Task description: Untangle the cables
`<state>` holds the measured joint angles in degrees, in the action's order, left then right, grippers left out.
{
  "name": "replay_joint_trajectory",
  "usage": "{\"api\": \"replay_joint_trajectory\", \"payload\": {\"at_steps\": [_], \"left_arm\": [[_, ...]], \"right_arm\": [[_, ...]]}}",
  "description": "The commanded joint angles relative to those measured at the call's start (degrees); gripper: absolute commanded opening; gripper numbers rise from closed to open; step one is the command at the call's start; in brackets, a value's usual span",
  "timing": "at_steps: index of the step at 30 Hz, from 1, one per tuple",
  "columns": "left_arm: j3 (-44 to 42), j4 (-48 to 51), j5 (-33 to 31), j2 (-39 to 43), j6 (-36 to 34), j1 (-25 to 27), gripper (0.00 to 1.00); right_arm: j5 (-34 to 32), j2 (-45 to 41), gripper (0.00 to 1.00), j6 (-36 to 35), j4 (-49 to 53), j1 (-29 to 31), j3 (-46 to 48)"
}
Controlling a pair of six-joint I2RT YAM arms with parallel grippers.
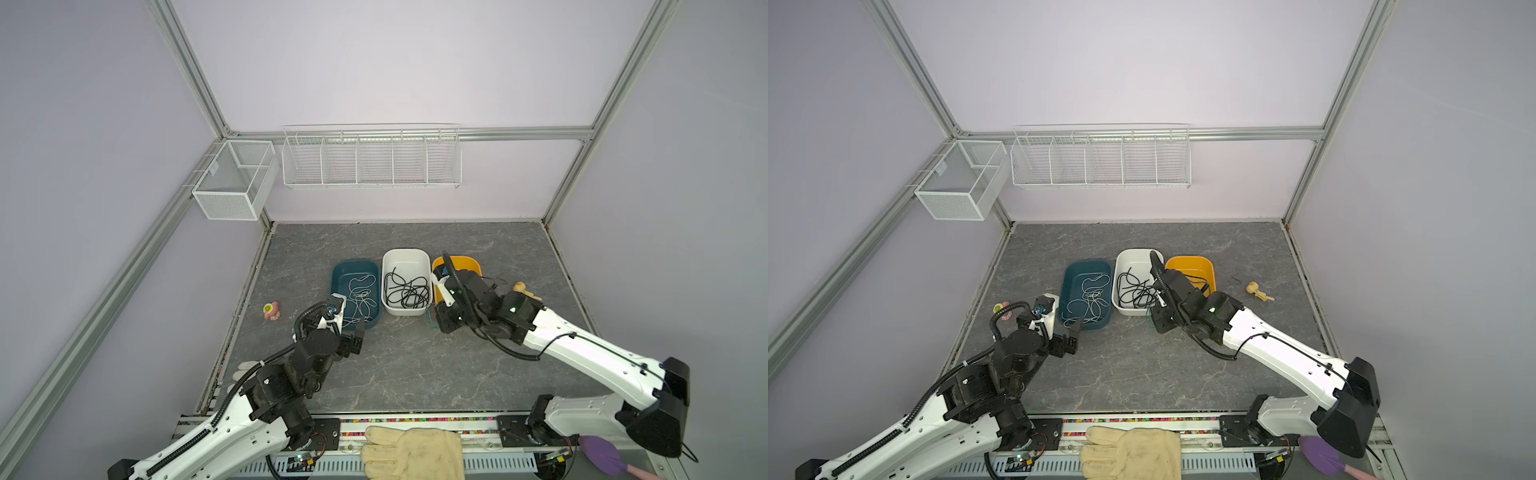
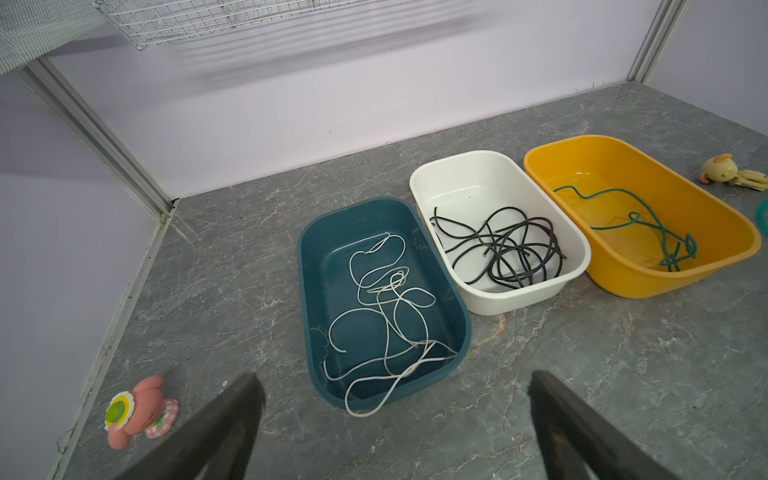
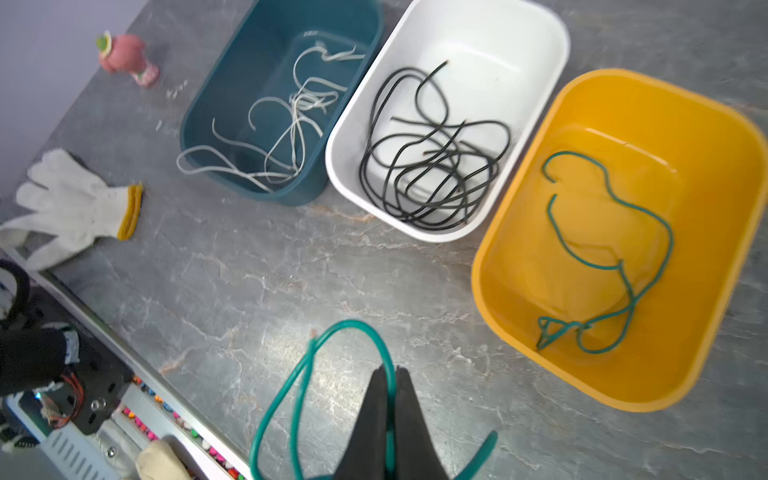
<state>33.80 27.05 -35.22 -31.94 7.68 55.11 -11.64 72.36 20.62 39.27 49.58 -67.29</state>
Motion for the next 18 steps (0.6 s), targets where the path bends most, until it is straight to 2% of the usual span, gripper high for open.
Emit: {"api": "replay_joint_trajectory", "payload": {"at_steps": [1,6,10,18], "left_arm": [[-0.75,0.2,0.99,-0.4,-0.31,-0.27,0.99],[-0.67,0.11,1.33,-2.27,-0.39,-0.26,0.99],[-0.58,0.21,1.5,-3.63,-0.35,-0.27,0.99],[-0.58,0.32,2.13,-5.46,-0.48,-0.27,0.99]], "right_arm": [[-2.25,-1.4,0.06,-0.9,4.29,-4.2,-1.92],[0.6,-0.5,0.07,-0.59,4.78,-12.22,-4.72],[6.46,3.48,0.07,0.84,4.59,-18.79,-7.24],[10.39,13.25,0.06,3.88,2.53,-25.7,-9.25]]}}
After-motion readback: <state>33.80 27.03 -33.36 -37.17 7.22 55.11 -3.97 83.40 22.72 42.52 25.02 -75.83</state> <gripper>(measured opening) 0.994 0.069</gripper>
